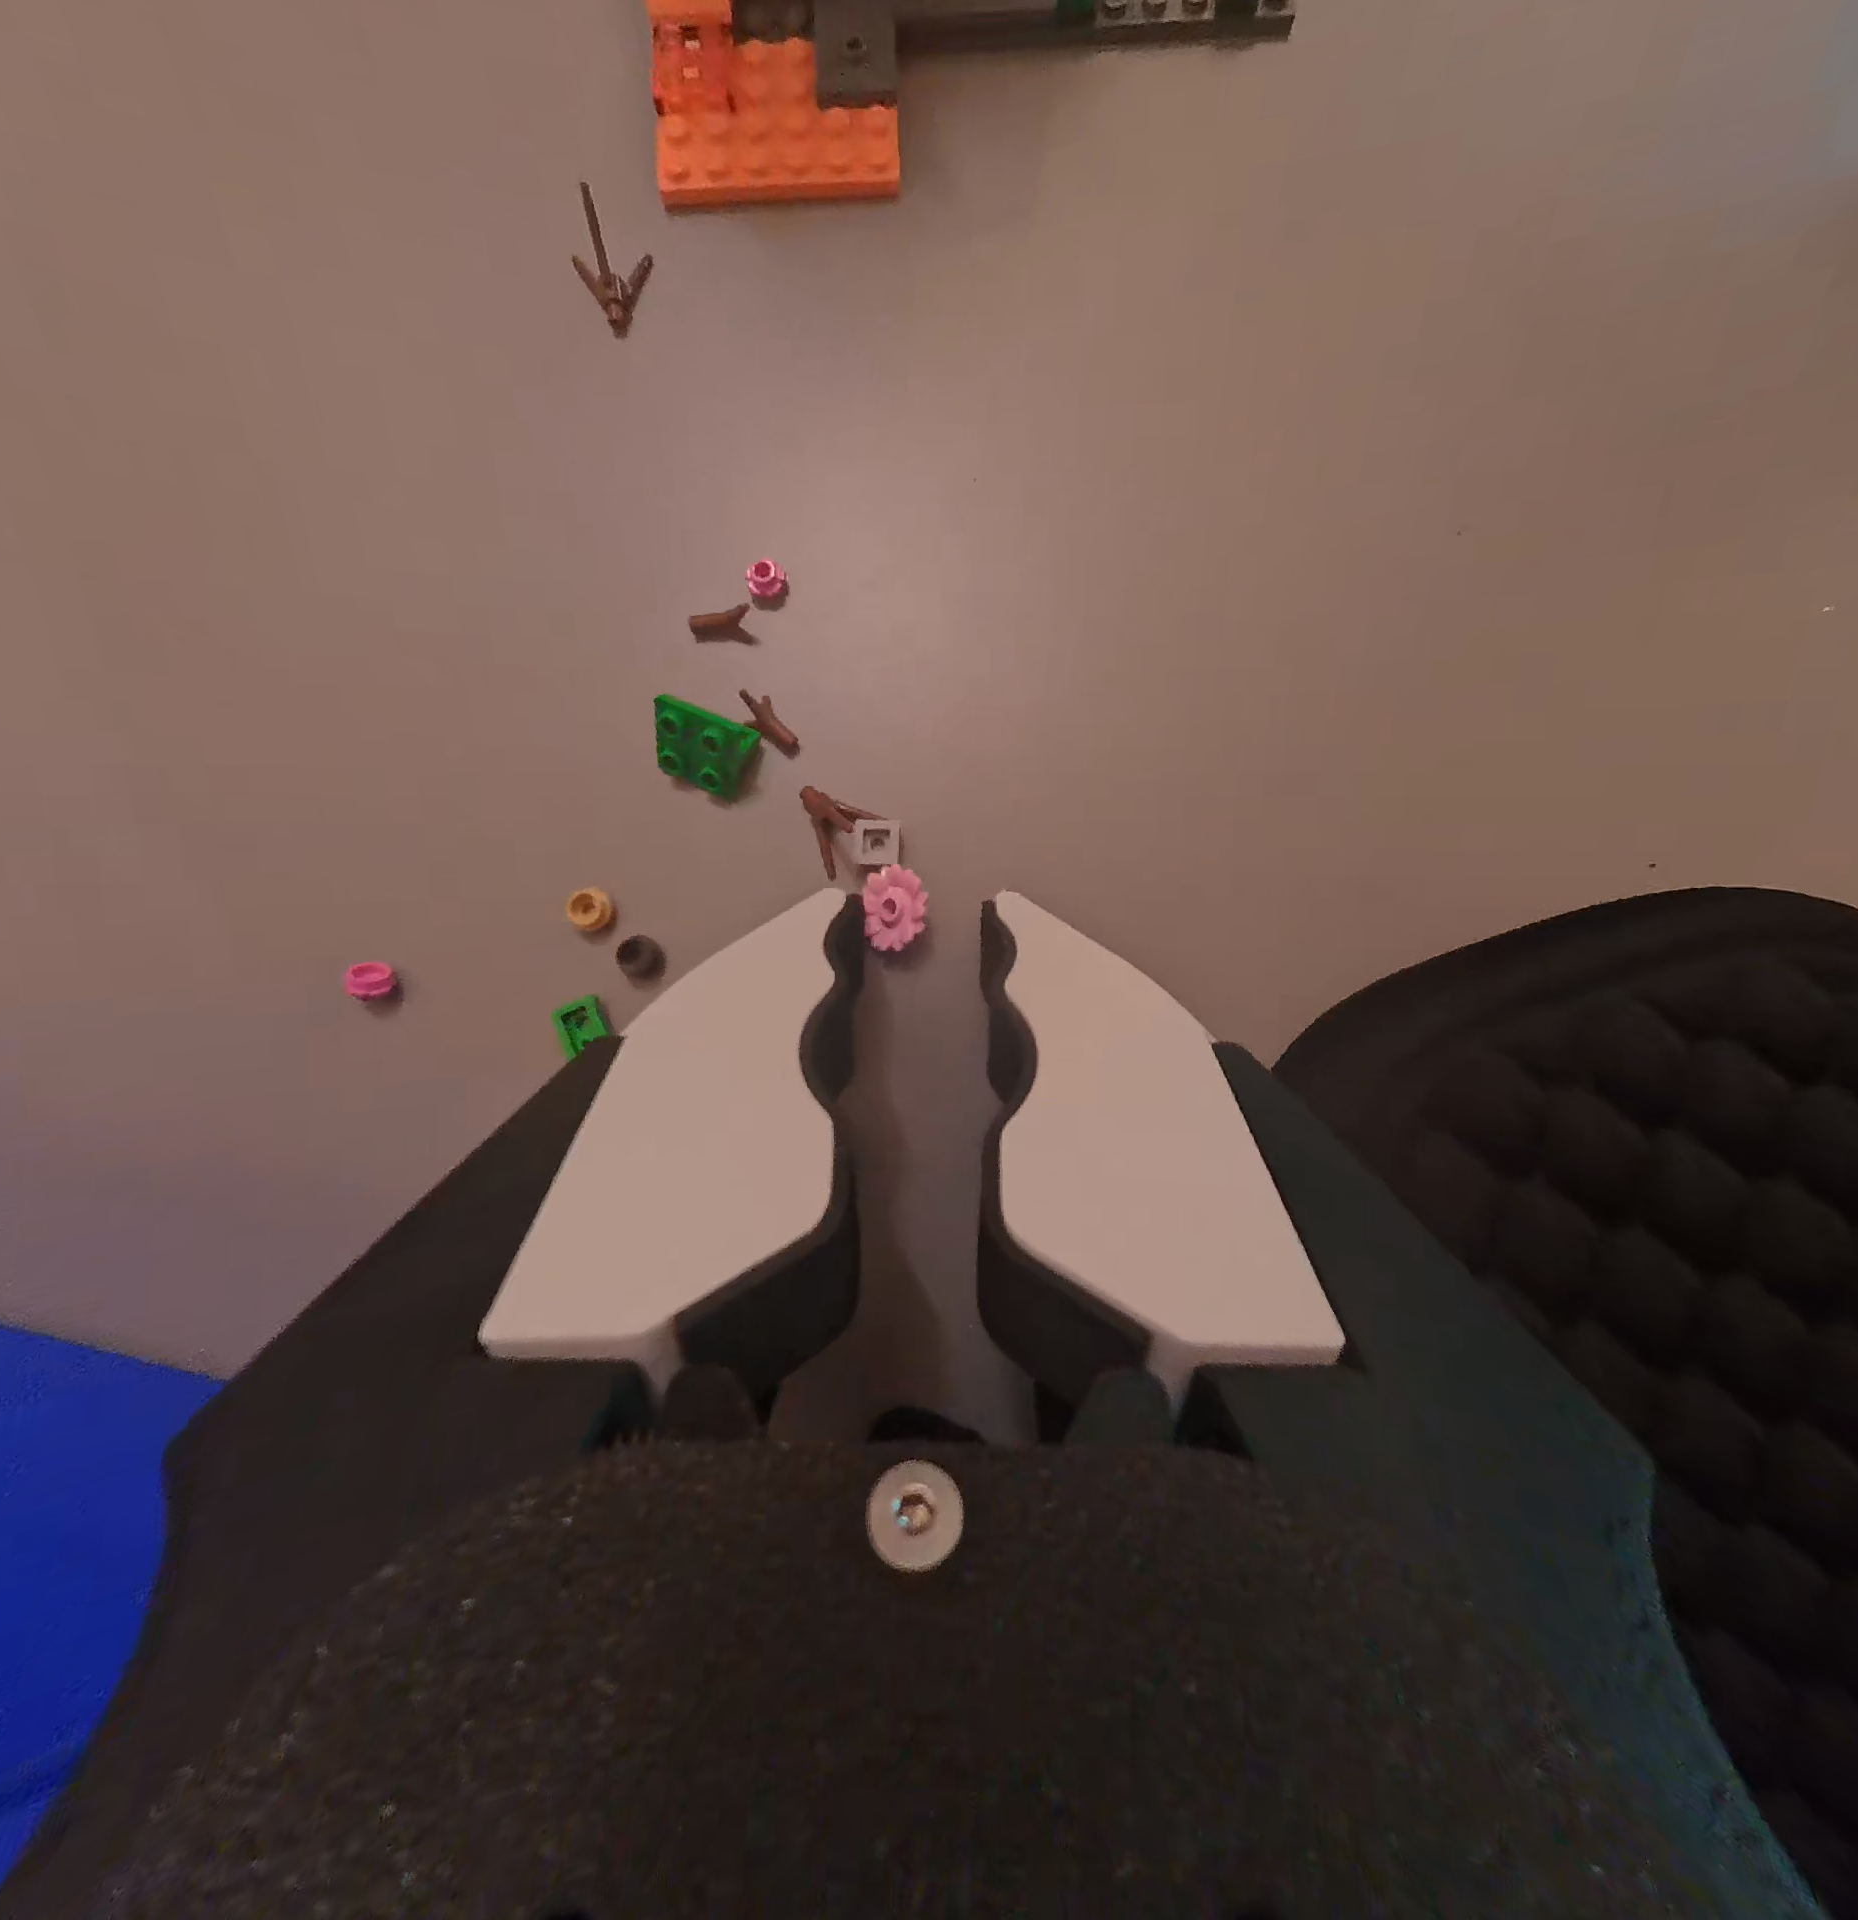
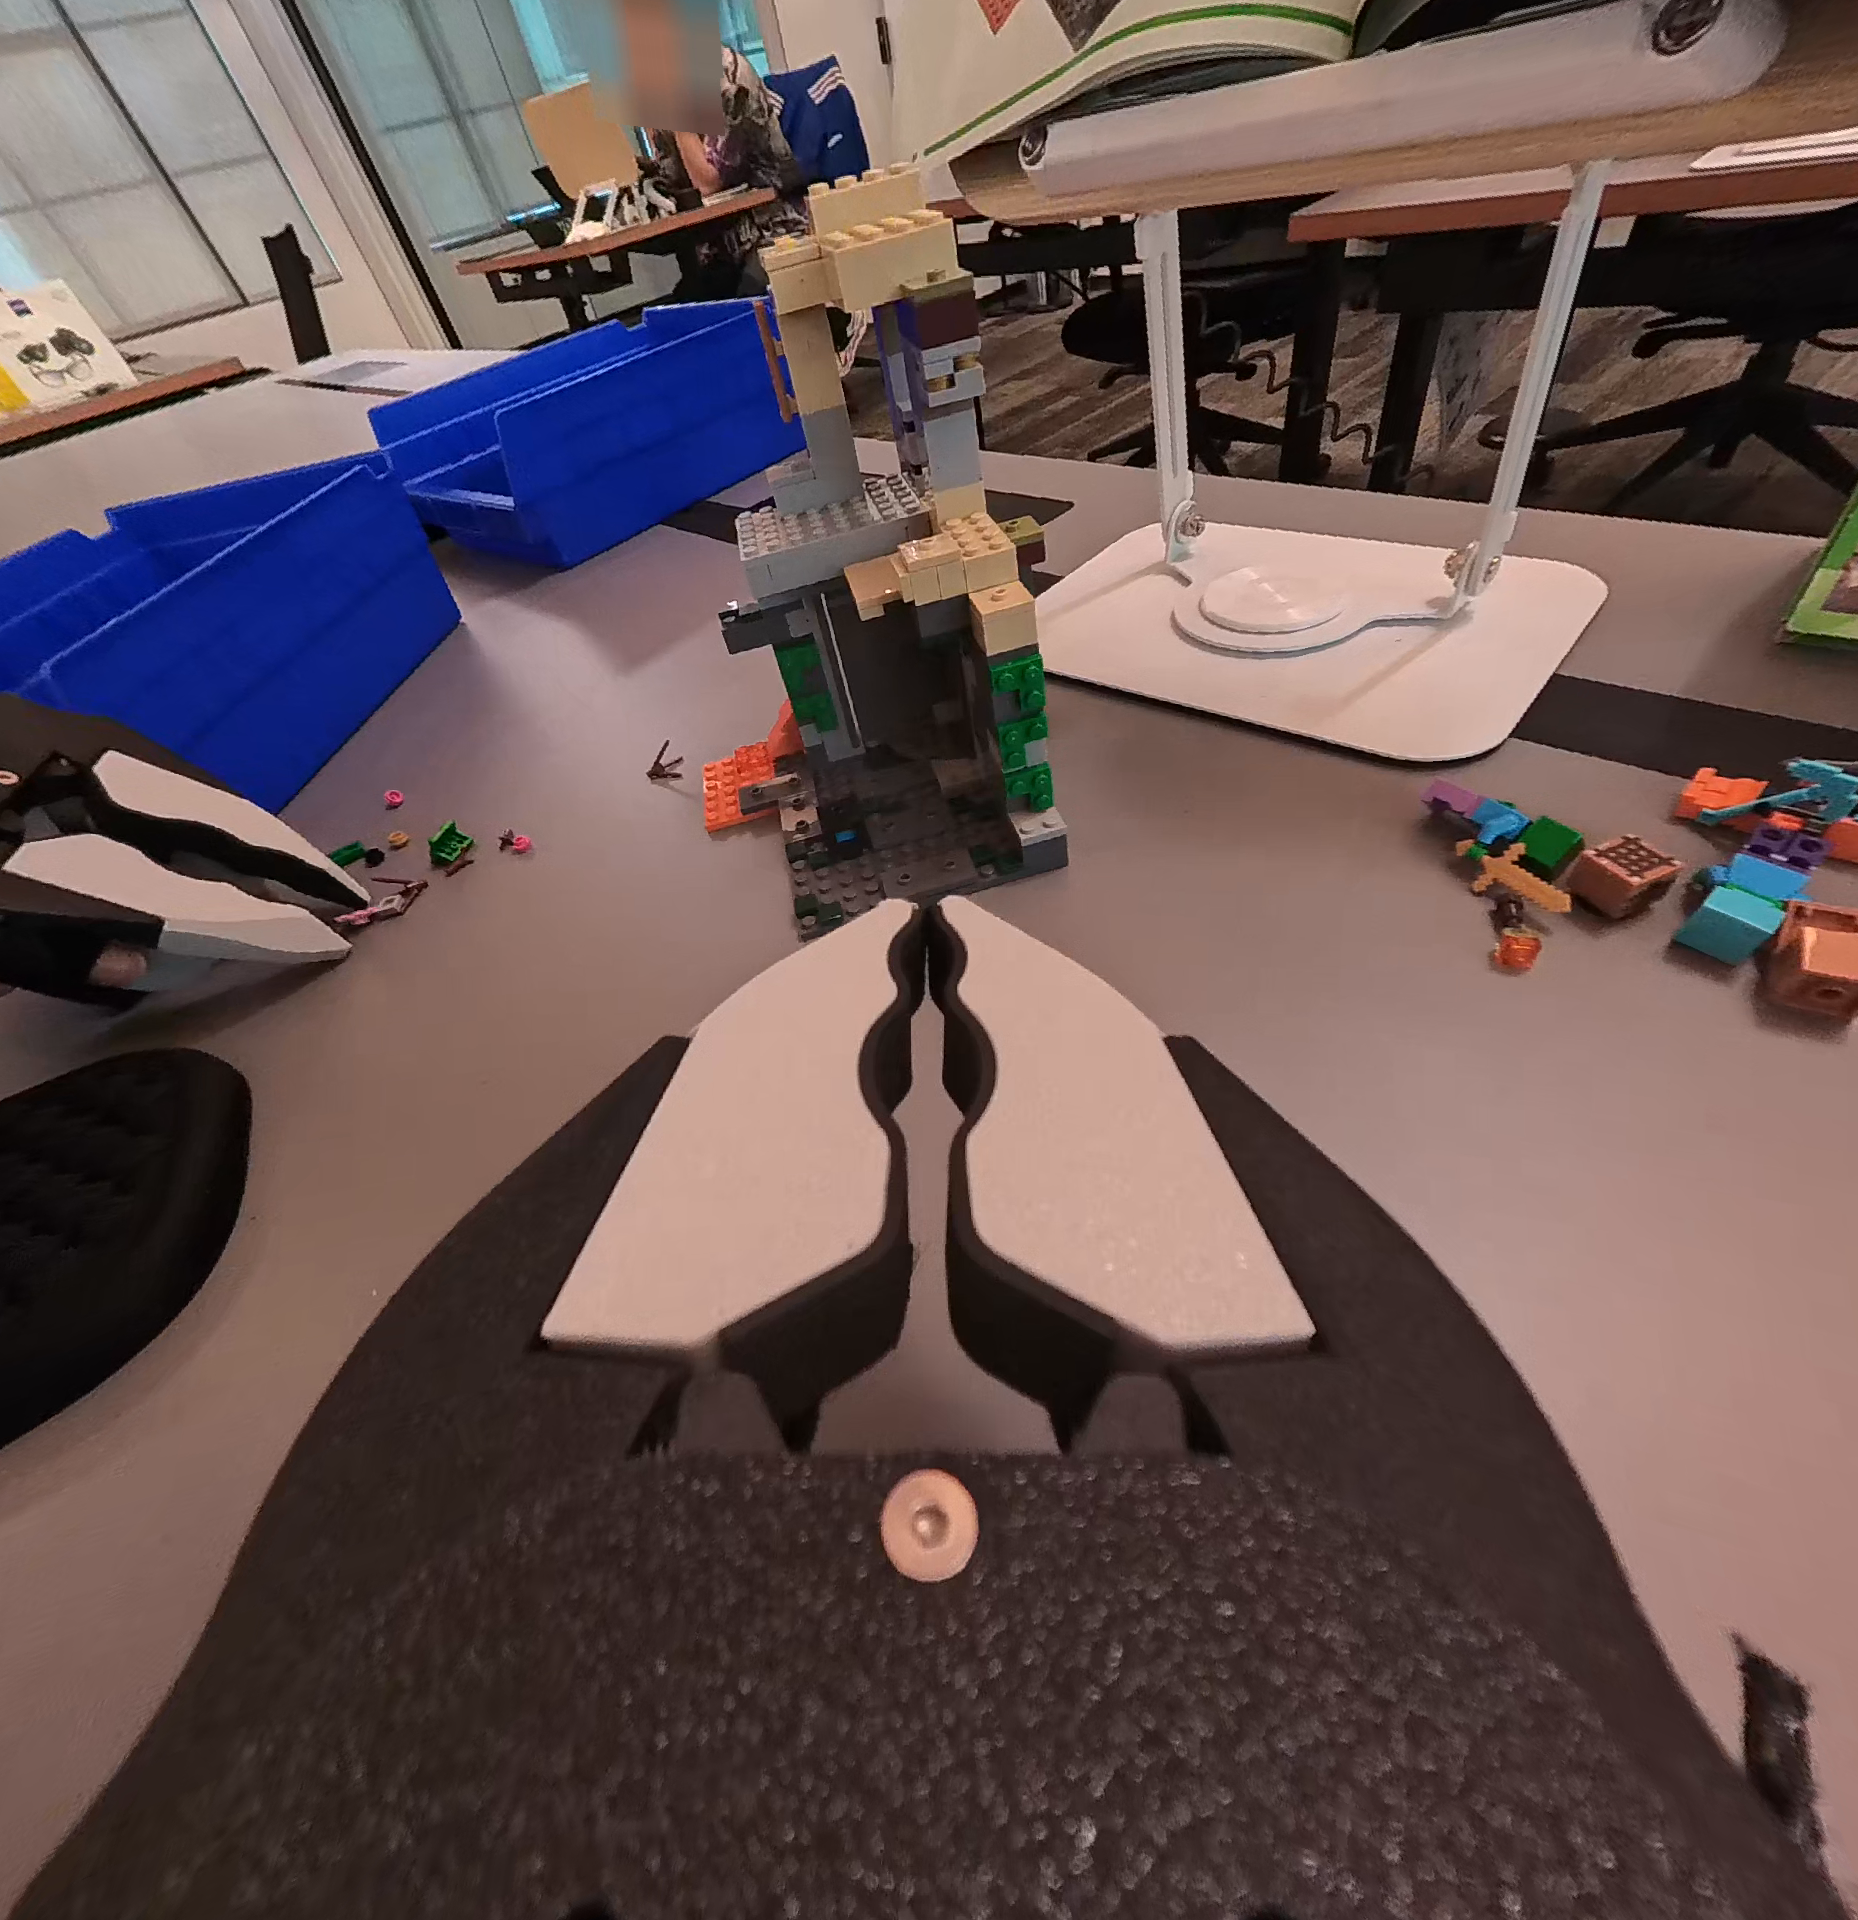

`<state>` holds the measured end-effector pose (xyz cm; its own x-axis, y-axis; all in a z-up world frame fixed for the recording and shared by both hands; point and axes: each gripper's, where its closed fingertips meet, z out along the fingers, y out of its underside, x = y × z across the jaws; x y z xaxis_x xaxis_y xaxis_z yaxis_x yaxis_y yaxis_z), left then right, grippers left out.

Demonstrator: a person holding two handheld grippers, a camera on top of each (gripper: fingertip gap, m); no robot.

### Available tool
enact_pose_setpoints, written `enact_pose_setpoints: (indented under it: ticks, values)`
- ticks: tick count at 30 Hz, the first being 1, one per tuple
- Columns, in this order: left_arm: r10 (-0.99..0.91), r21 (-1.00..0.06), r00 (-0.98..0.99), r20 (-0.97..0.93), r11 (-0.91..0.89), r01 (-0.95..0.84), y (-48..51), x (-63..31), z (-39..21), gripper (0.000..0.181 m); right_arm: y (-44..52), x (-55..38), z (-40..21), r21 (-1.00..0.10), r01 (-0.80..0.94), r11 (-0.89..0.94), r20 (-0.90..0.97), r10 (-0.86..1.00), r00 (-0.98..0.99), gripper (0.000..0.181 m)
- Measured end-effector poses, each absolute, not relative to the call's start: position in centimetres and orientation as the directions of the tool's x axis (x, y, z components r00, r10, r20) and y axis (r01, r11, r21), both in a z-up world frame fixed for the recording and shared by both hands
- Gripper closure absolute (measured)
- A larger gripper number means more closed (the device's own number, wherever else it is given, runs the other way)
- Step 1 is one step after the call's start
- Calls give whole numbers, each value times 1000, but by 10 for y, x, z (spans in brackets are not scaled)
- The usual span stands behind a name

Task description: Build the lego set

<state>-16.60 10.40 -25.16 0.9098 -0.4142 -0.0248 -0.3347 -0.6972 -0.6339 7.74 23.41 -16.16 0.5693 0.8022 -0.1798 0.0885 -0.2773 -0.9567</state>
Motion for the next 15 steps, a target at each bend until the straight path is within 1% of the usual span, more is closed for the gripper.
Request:
enact_pose_setpoints:
  ticks: [7, 10, 15]
  values:
    - [-403, -634, 915, 3, -709, -310, 106, -168, -252, 158, 233, 77, -162, -954, 96, -283, -182, 805, 565, 181]
    - [-414, -636, 909, 38, -712, -298, 104, -164, -252, 166, 233, 78, -163, -953, 99, -285, -182, 805, 564, 181]
    - [-445, -631, 895, 31, -703, -328, 103, -151, -249, 166, 232, 81, -161, -955, 95, -280, -180, 804, 567, 181]
